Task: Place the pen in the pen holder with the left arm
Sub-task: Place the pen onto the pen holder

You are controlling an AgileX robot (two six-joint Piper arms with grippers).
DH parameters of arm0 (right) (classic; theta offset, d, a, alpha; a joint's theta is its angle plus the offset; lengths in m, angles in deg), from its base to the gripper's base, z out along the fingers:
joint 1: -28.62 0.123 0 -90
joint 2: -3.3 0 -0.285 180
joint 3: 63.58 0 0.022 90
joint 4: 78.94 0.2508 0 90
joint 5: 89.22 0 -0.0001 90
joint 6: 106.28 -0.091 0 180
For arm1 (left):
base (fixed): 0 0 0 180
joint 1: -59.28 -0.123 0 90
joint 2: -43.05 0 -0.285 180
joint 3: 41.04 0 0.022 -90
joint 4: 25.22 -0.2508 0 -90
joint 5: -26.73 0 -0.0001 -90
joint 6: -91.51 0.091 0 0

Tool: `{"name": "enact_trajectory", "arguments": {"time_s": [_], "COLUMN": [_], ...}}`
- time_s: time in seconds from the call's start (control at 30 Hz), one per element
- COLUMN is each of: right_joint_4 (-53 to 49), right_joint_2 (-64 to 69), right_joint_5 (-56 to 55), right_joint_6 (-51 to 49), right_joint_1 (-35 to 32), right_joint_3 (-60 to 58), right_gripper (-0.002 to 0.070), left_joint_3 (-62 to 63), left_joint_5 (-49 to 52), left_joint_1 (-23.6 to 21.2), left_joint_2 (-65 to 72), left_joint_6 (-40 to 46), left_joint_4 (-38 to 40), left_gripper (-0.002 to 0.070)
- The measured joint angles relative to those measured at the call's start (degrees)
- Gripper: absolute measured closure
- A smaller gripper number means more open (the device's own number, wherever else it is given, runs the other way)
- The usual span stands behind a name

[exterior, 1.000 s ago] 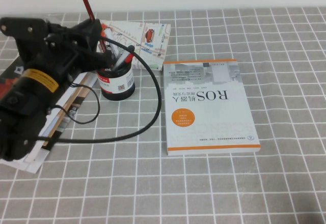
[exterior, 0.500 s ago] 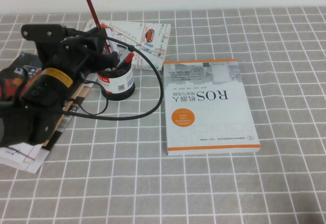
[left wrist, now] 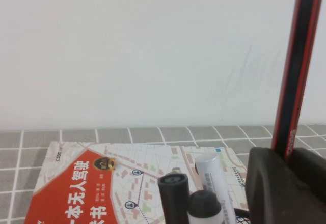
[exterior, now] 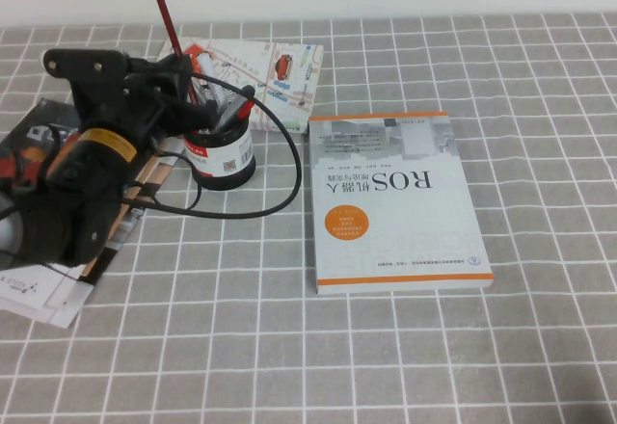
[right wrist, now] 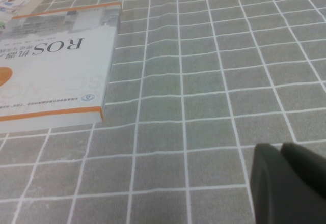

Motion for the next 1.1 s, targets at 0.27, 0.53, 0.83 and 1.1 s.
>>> {"name": "enact_trajectory", "arguments": {"time_s": [0.27,0.53,0.83,1.1], "right_joint_4": [0.0,0.0,0.0,0.0], "right_joint_2": [0.0,0.0,0.0,0.0], "right_joint_5": [0.0,0.0,0.0,0.0], "right_joint_6": [0.0,0.0,0.0,0.0], "right_joint_1": [0.0,0.0,0.0,0.0], "right_joint_3": [0.0,0.0,0.0,0.0], "right_gripper": [0.0690,0.0690,0.0690,0.0690], "left_joint_3": [0.0,0.2,0.2,0.2], "left_joint_5": [-1.0,-1.1,3.1,4.2], "left_joint_1": [0.0,0.0,0.0,0.0], "left_joint_2": [1.5,3.6,3.3,-1.0], "left_joint_6": [-0.2,-2.1,-2.1,-2.1], "left_joint_4": [0.0,-2.6,-3.1,-3.1], "left_gripper": [0.0652,0.0624,0.0297,0.0254]}}
